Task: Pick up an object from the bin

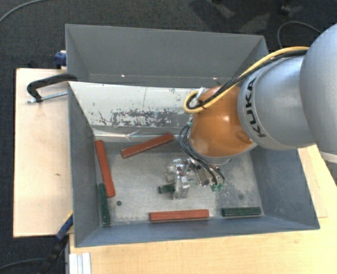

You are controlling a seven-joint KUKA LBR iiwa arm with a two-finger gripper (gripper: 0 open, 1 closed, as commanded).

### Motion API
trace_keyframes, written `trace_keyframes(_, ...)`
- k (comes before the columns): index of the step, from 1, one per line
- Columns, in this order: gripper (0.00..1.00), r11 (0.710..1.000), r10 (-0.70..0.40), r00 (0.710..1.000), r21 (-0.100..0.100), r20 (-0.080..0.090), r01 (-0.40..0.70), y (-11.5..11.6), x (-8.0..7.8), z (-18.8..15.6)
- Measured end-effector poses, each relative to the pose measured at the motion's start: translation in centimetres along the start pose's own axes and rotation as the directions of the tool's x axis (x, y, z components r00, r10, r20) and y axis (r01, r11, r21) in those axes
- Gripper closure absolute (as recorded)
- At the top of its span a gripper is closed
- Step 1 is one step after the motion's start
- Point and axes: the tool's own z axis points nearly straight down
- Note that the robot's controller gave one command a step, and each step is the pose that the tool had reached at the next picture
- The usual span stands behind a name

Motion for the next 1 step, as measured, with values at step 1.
trace_keyframes(1,1.00,0.998,0.068,0.998,0.002,0.015,-0.068,-1.87,-1.57,-13.58)
